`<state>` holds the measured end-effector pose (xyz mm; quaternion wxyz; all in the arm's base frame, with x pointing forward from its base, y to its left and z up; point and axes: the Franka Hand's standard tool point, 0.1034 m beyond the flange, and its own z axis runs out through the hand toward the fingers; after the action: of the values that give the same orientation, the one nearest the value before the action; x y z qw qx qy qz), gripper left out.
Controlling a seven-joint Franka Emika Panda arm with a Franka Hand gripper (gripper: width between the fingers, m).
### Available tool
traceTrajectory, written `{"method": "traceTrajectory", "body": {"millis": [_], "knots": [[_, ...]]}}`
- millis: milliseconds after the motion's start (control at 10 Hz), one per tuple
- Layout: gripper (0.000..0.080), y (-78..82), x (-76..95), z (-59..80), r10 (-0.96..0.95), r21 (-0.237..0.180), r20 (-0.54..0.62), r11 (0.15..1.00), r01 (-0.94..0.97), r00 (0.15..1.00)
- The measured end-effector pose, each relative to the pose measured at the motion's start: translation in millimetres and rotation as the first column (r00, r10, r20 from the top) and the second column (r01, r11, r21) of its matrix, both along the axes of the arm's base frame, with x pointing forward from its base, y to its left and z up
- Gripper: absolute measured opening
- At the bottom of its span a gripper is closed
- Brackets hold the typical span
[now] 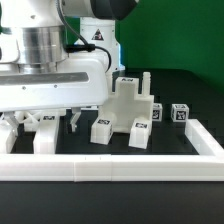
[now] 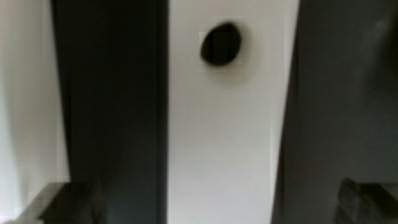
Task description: Assemble chair
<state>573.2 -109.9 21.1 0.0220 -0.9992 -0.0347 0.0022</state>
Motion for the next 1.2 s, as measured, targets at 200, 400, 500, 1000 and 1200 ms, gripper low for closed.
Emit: {"method": "traceTrajectory", "body": {"millis": [200, 400, 500, 1000, 1200], "knots": [[0.0649, 0.1, -4.5, -5.7, -0.001, 0.001, -0.011, 1.000, 0.001, 1.000], [0.0649, -1.8, -8.9, -12.8, -0.007, 0.000, -0.024, 1.000, 0.007, 1.000], [0.0649, -1.3, -9.6, -15.1, -0.006, -0.005, -0.022, 1.000, 0.006, 1.000], [0.0282, -1.2, -11.3, -17.3, -0.005, -0.011, -0.017, 1.000, 0.005, 1.000], [0.0282, -2.1, -11.2, -17.4, -0.005, -0.012, -0.015, 1.000, 0.005, 1.000]]}}
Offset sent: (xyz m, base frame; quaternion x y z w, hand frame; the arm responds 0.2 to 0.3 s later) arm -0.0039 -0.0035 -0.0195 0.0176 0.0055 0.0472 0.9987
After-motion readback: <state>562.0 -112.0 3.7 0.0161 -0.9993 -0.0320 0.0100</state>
